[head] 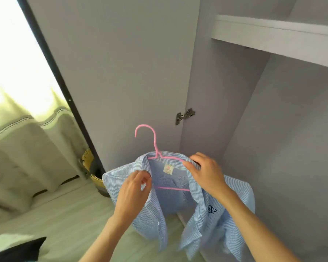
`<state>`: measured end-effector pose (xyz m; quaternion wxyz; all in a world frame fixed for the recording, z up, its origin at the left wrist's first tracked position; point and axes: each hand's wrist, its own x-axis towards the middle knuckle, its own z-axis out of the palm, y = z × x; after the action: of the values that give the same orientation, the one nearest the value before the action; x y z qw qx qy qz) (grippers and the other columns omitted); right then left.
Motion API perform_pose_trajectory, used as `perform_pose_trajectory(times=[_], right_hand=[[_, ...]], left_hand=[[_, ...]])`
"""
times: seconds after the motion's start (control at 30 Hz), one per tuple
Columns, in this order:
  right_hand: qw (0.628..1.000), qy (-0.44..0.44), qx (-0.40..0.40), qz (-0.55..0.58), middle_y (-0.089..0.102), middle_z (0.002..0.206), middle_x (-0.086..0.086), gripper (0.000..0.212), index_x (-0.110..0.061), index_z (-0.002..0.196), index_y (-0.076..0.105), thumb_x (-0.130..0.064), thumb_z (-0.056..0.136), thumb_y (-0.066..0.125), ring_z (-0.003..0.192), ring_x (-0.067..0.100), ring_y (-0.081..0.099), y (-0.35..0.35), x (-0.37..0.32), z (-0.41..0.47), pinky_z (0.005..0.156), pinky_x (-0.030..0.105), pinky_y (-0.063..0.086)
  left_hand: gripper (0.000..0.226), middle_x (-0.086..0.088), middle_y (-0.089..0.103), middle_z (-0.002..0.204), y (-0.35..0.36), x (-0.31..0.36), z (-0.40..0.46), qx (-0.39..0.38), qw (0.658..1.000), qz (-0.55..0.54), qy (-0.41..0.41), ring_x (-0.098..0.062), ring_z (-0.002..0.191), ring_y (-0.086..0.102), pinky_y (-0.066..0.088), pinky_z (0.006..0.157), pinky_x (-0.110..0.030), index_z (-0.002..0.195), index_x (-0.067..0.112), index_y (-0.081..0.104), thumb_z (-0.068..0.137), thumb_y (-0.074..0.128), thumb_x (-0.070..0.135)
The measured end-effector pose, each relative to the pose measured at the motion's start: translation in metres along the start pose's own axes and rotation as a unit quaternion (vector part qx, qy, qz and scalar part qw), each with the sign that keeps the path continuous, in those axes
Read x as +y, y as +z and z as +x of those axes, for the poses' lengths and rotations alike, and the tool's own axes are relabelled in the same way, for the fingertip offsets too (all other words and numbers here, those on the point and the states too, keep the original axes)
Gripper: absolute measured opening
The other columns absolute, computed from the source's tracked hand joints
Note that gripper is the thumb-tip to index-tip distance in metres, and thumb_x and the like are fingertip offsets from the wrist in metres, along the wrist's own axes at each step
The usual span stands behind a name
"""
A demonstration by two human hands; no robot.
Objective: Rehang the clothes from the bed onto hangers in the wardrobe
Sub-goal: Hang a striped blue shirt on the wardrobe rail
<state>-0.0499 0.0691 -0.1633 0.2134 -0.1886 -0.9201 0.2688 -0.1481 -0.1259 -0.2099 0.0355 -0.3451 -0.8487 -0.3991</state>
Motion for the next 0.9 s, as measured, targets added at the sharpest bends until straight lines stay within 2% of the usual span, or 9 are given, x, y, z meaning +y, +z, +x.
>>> perform_pose_trajectory(times=[0.13,0.23,0.3,0.37,0.5,0.57,0.63,0.7,0.9], right_hand=[[0.989,-0.08,-0.081,0.097,0.041,0.059,-0.005,0.029,-0.005,0.066,0.055,-0.024,0.087,0.064,0.055,0.01,0.04,0.016,-0.028,0.005,0.053,0.018,0.029],[0.971,-0.13,-0.135,0.151,0.042,0.057,-0.004,0.03,-0.006,0.065,0.057,-0.026,0.085,0.066,0.057,0.01,0.042,0.035,-0.055,0.006,0.054,0.02,0.03],[0.958,-0.161,-0.168,0.169,0.045,0.057,-0.008,0.025,-0.013,0.065,0.057,-0.026,0.085,0.066,0.058,0.008,0.045,0.05,-0.076,0.007,0.055,0.02,0.032],[0.945,-0.191,-0.197,0.178,0.047,0.057,-0.011,0.02,-0.019,0.068,0.059,-0.027,0.085,0.066,0.057,0.007,0.047,0.065,-0.1,0.006,0.054,0.017,0.032],[0.925,-0.242,-0.233,0.176,0.055,0.067,-0.012,0.02,-0.015,0.079,0.065,-0.035,0.085,0.063,0.061,0.008,0.051,0.102,-0.144,-0.008,0.056,0.021,0.041],[0.914,-0.275,-0.239,0.18,0.058,0.071,-0.008,0.03,-0.014,0.083,0.067,-0.043,0.083,0.058,0.064,0.009,0.054,0.119,-0.169,-0.017,0.057,0.024,0.046],[0.898,-0.326,-0.226,0.189,0.057,0.071,-0.008,0.041,-0.012,0.082,0.068,-0.05,0.081,0.053,0.062,0.008,0.053,0.133,-0.198,-0.024,0.054,0.02,0.045],[0.883,-0.377,-0.214,0.18,0.055,0.069,-0.008,0.04,-0.011,0.08,0.068,-0.048,0.083,0.054,0.056,0.008,0.05,0.148,-0.228,-0.031,0.052,0.016,0.039],[0.85,-0.464,-0.193,0.158,0.057,0.066,-0.003,0.042,-0.012,0.071,0.062,-0.052,0.083,0.057,0.055,0.01,0.048,0.203,-0.3,-0.065,0.047,0.023,0.039]], left_hand=[[0.018,0.005,0.05,0.088,-0.056,-0.02,-0.032,0.162,0.985,0.041,-0.033,-0.008,0.082,0.042,0.033,0.075,-0.019,0.091,0.015,0.052,0.09,0.051,0.033],[0.042,0.0,0.056,0.111,-0.097,-0.041,-0.058,0.159,0.977,0.131,-0.055,-0.016,0.104,0.046,0.031,0.093,-0.026,0.115,0.016,0.054,0.091,0.04,0.047],[0.053,0.004,0.06,0.114,-0.119,-0.053,-0.081,0.122,0.982,0.118,-0.085,-0.014,0.107,0.052,0.038,0.095,-0.03,0.119,0.018,0.056,0.092,0.032,0.057],[0.056,0.011,0.061,0.108,-0.138,-0.059,-0.11,0.132,0.98,0.083,-0.126,-0.008,0.102,0.055,0.042,0.091,-0.028,0.116,0.018,0.058,0.09,0.031,0.059],[0.046,0.027,0.059,0.09,-0.168,-0.068,-0.176,0.196,0.958,0.071,-0.198,0.009,0.088,0.053,0.036,0.077,-0.007,0.102,0.021,0.062,0.087,0.035,0.055],[0.035,0.028,0.058,0.092,-0.182,-0.07,-0.206,0.213,0.948,0.078,-0.225,0.01,0.084,0.054,0.038,0.072,-0.006,0.098,0.025,0.06,0.089,0.04,0.053],[0.012,0.029,0.058,0.083,-0.197,-0.069,-0.231,0.241,0.931,0.092,-0.258,0.01,0.075,0.054,0.038,0.066,-0.006,0.092,0.026,0.058,0.094,0.05,0.035],[0.007,0.028,0.058,0.075,-0.21,-0.064,-0.252,0.29,0.907,0.114,-0.283,0.01,0.067,0.052,0.037,0.06,-0.006,0.084,0.026,0.057,0.09,0.053,0.026],[0.02,0.011,0.057,0.062,-0.235,-0.053,-0.321,0.412,0.81,0.145,-0.39,0.0,0.066,0.054,0.038,0.057,-0.013,0.074,0.022,0.061,0.083,0.055,0.039]])
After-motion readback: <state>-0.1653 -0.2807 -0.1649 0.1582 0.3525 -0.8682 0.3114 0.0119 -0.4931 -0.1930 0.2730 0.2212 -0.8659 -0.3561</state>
